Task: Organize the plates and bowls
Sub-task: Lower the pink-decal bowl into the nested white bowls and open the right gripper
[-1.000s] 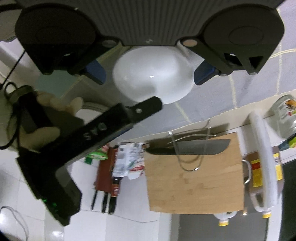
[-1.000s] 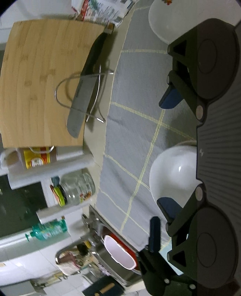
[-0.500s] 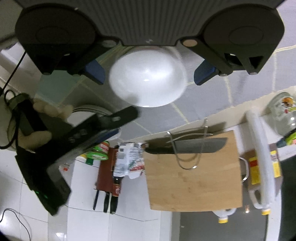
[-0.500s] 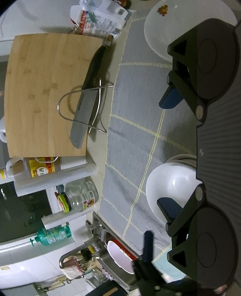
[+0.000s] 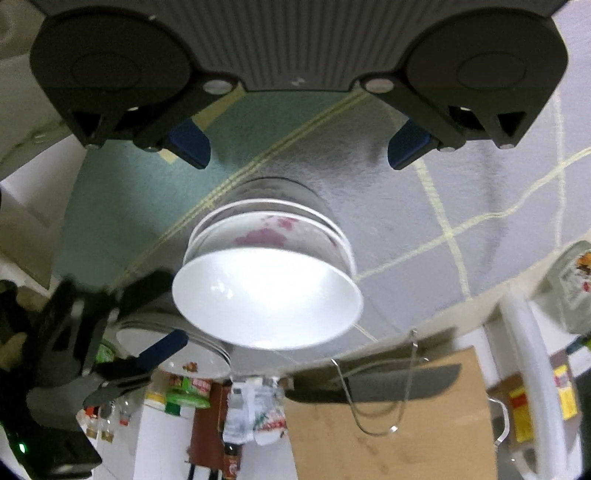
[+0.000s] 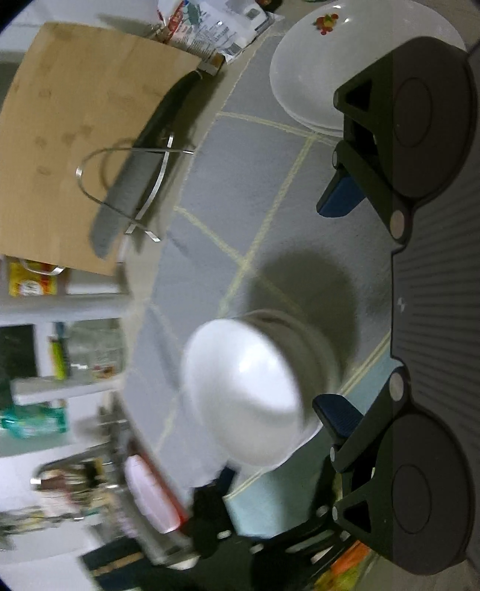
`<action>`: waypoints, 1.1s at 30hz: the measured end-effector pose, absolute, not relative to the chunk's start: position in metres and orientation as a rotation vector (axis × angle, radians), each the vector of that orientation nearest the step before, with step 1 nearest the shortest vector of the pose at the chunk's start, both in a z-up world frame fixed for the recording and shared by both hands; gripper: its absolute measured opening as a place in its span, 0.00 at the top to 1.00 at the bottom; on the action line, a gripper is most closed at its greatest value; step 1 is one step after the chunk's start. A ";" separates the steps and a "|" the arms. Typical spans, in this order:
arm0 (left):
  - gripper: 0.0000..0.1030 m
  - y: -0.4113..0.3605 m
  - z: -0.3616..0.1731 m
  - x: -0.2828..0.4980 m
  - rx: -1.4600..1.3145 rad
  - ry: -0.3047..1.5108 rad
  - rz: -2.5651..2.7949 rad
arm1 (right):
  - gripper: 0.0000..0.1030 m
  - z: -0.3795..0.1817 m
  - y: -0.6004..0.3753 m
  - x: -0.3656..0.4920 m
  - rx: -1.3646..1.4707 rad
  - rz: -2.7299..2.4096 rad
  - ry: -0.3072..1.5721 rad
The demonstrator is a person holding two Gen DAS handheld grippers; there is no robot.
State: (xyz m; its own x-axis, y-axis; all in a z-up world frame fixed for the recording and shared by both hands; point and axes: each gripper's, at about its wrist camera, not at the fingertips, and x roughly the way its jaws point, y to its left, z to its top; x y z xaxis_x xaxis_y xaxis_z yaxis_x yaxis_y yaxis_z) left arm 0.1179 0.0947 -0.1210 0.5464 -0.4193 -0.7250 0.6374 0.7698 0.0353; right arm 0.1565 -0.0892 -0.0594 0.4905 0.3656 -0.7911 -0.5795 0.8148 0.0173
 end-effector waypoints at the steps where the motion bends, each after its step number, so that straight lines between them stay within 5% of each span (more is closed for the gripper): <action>1: 0.02 0.091 -0.125 0.122 0.316 0.775 -0.639 | 0.00 -0.068 -0.086 0.156 -0.295 0.578 0.897; 9: 0.01 0.074 -0.142 0.141 0.355 0.810 -0.640 | 0.00 -0.109 -0.077 0.158 -0.373 0.615 0.946; 33: 0.00 0.079 -0.148 0.136 0.324 0.716 -0.655 | 0.00 -0.118 -0.082 0.167 -0.380 0.745 0.851</action>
State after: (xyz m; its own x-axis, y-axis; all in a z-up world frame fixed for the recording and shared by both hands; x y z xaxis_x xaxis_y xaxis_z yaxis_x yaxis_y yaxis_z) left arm 0.1361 0.0795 -0.1482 0.5689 -0.4408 -0.6943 0.6529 0.7554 0.0553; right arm 0.1673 -0.0816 -0.1175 0.4325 0.4372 -0.7885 -0.7238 0.6898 -0.0145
